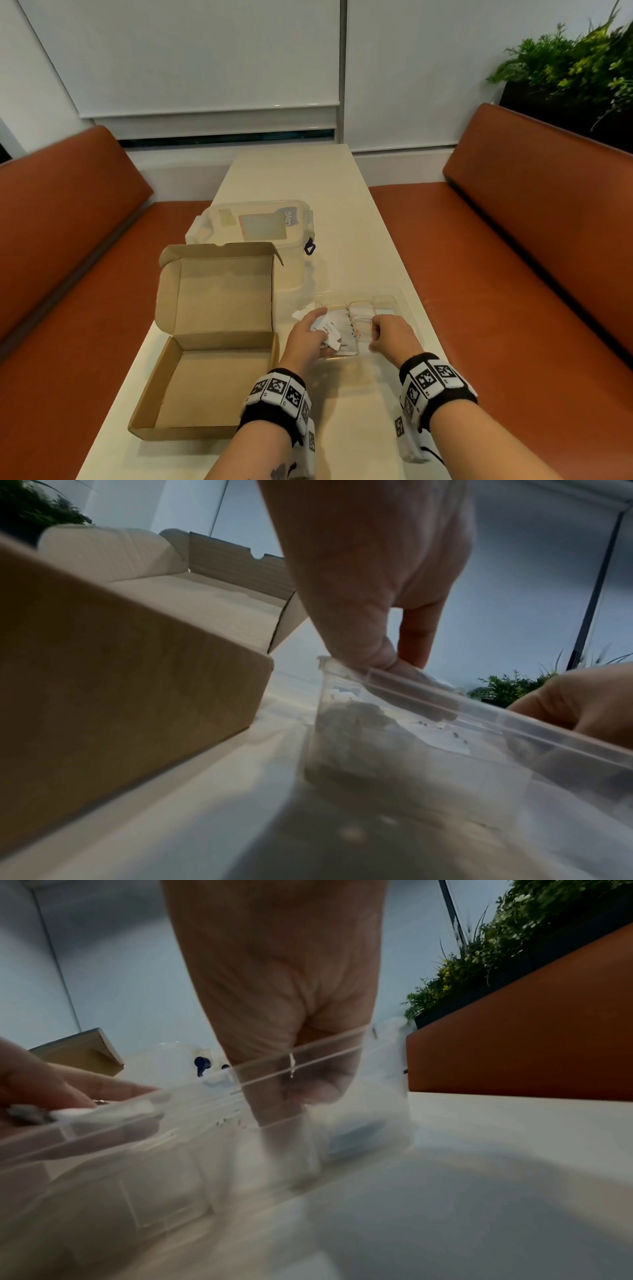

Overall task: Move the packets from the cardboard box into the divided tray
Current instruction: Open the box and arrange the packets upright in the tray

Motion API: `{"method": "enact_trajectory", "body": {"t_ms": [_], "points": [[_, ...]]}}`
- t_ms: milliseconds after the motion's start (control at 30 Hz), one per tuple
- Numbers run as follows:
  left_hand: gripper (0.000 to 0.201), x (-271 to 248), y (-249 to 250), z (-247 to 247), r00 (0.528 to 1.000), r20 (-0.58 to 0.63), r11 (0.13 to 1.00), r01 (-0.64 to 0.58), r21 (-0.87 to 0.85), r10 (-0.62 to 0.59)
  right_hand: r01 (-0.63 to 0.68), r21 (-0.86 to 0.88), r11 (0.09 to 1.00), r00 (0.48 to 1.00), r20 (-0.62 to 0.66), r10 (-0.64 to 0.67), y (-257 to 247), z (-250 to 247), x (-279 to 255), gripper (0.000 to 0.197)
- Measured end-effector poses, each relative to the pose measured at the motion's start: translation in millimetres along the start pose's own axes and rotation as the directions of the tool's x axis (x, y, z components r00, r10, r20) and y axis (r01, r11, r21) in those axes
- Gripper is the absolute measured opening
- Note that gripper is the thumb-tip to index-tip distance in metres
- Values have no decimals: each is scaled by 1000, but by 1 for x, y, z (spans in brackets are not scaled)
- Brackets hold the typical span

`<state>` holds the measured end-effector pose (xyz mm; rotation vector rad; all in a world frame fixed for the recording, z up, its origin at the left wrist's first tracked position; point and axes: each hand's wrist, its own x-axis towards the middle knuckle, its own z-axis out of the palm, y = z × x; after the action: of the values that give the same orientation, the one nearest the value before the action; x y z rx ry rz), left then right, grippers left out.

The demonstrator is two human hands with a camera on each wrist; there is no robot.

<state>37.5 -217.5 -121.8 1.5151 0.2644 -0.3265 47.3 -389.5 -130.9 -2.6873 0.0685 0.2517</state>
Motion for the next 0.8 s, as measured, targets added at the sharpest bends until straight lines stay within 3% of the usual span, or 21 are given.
{"method": "enact_trajectory", "body": {"t_ms": [133, 233, 333, 500, 633, 700, 800], "points": [[72, -6, 5, -1, 999, 42, 1000, -19, 20, 18, 22, 87, 996, 998, -56, -17, -4, -2, -2, 31], [89, -9, 8, 0, 995, 93, 998, -46, 36, 42, 96, 352, 931, 989, -136, -50, -16, -4, -2, 12], [96, -10, 11, 2, 988, 146, 997, -61, 48, 54, 122, 568, 814, 993, -76, -95, -30, -7, 1, 18], [97, -7, 11, 3, 983, 165, 996, -83, 28, 77, 72, 636, 769, 997, -13, -82, -37, -8, 6, 18], [79, -1, 11, -1, 997, 11, 997, -71, -27, 71, 38, 741, 670, 999, -54, 4, -34, -11, 8, 11], [55, 2, 11, -4, 995, -69, 998, -69, 5, 69, 23, 846, 533, 994, -76, 78, -32, -13, 9, 9], [28, 5, 10, -4, 995, -66, 997, -78, 21, 79, 22, 957, 288, 992, -58, 116, -32, -13, 6, 12]]}}
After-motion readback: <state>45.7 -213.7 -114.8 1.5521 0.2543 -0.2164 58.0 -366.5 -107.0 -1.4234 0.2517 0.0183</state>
